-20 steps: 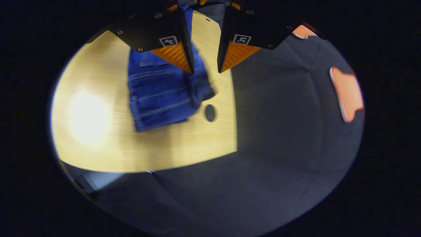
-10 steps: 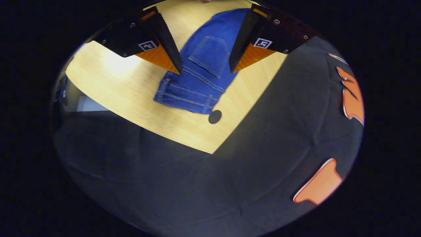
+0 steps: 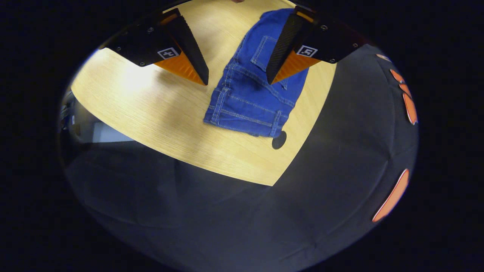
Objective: Grasp the waist and the cuffs of the jeans and fold them to make the two legs overlap; first hold the waist and fold one-third of the jeans toward the cuffs, then hold the cuffs and fold the remaining one-third in the same direction to finish folding.
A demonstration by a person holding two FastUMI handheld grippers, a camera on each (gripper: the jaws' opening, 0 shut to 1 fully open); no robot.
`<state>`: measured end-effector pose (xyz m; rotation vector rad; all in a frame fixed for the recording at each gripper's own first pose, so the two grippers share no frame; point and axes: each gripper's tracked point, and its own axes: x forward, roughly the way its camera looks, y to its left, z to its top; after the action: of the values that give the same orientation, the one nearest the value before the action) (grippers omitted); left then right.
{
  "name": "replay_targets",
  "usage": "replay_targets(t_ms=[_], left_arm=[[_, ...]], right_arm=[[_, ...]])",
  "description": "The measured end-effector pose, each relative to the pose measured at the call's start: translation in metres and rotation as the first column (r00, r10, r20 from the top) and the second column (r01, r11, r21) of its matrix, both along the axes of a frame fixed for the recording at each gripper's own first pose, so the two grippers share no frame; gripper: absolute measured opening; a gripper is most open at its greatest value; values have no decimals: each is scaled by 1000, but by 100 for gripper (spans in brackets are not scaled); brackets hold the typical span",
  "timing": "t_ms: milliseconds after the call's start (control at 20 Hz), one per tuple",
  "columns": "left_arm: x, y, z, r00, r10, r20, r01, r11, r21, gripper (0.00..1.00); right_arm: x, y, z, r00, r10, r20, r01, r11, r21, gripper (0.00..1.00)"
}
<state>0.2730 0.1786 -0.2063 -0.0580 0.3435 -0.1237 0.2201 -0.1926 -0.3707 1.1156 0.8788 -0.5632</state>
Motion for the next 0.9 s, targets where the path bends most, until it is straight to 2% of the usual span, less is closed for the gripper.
replay_targets(t_ms=[100, 200, 250, 300, 350, 550, 650, 700, 800, 900], left_arm=[[-6, -5, 7, 1000, -2, 8, 2, 1000, -3, 93], [-13, -9, 13, 1000, -9, 13, 8, 1000, 16, 92], [-17, -12, 17, 1000, -11, 16, 10, 1000, 27, 93], [-20, -15, 21, 1000, -11, 16, 11, 999, 30, 93], [-24, -19, 23, 1000, -11, 12, 10, 999, 32, 93], [-39, -24, 33, 1000, 4, 18, -5, 999, 36, 91], [-45, -30, 35, 1000, 12, 19, -12, 1000, 8, 92], [-45, -30, 35, 1000, 18, 19, -19, 1000, 6, 91], [-51, -33, 35, 1000, 17, 17, -17, 1000, 12, 91], [-56, -35, 32, 1000, 9, 3, -9, 1000, 13, 91]], right_arm=[[4, -1, -10, 1000, -24, -19, 25, 1000, 15, 96], [-2, 2, -22, 996, -8, -94, 11, 1000, 28, 96], [-2, -4, -21, 994, -29, -105, 31, 999, 18, 96], [1, -6, -22, 994, -29, -109, 33, 999, 30, 89], [-1, -6, -21, 992, -33, -125, 38, 999, 39, 88], [-8, -7, -25, 979, 54, -197, -50, 998, 25, 75], [-14, -13, -28, 973, 69, -219, -75, 997, -19, 65], [-15, -15, -29, 974, 78, -212, -89, 995, -43, 54], [-12, -16, -37, 976, 119, -185, -132, 989, -65, 44], [-15, -13, -32, 980, 106, -168, -118, 991, -62, 27]])
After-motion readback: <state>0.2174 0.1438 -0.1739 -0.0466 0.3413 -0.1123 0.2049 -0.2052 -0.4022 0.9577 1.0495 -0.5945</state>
